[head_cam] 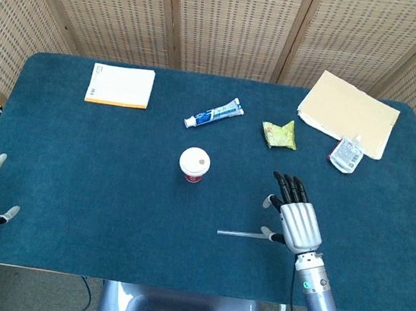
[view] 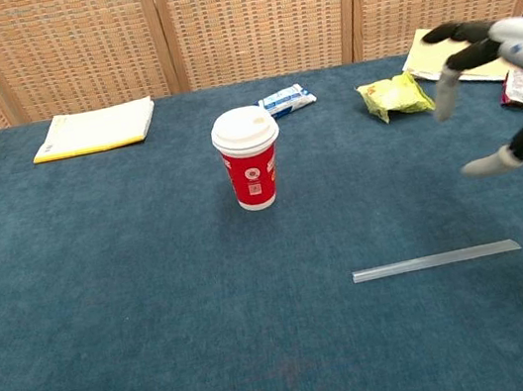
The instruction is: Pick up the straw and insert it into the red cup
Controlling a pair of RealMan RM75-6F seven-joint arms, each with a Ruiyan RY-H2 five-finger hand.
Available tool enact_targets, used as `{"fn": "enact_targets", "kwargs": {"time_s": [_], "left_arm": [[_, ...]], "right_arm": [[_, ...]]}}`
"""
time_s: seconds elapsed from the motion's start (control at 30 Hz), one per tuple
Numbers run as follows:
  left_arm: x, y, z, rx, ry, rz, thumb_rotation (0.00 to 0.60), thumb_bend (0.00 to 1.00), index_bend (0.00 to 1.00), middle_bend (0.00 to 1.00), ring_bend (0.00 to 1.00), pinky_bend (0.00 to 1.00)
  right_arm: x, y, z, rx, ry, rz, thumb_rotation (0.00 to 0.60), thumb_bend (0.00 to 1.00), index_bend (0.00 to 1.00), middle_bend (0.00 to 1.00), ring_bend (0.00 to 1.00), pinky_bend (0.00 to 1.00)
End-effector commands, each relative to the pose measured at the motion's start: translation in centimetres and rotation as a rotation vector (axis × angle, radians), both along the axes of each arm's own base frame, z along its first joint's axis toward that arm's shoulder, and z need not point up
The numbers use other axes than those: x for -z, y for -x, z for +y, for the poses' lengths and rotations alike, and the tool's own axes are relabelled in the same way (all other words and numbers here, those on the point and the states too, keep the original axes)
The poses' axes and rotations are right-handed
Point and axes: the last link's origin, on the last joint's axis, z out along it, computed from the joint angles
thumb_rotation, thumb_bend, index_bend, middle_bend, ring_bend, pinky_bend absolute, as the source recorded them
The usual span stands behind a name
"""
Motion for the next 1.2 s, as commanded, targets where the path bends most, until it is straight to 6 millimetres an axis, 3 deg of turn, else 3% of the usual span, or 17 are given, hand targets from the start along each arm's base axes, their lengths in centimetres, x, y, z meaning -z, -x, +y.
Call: {"fn": "enact_targets", "kwargs": {"time_s": [0.03, 0.43, 0.77, 1.2], "left_arm": [[-0.1, 0.2, 0.3, -0.008, 0.003, -0.006, 0.600, 0.05, 0.00, 0.00, 0.00, 0.00], [-0.1, 0.9, 0.8, -0.028, 0.017, -0.023, 0.600, 0.05, 0.00, 0.00, 0.00, 0.00], [-0.3, 0.9, 0.7, -0.028, 0.017, -0.029, 0.600, 0.05, 0.00, 0.00, 0.00, 0.00], [0.1, 0.7, 0.6, -0.022, 0.032, -0.021, 0.600, 0.05, 0.00, 0.00, 0.00, 0.00]], "right_arm": [[2.0, -1.3, -0.8, 0.021, -0.042, -0.002, 0.600, 0.32, 0.52, 0.15, 0.00, 0.00], [5.5, -2.3, -1.1, 0.062, -0.106, 0.005, 0.600, 0.41, 0.56, 0.17, 0.00, 0.00], [6.4, -2.1, -0.4, 0.066, -0.138, 0.020, 0.600, 0.48, 0.55, 0.16, 0.00, 0.00], [8.1, -0.8, 0.7, 0.097, -0.214, 0.058, 0.600, 0.48, 0.51, 0.12, 0.00, 0.00]]}}
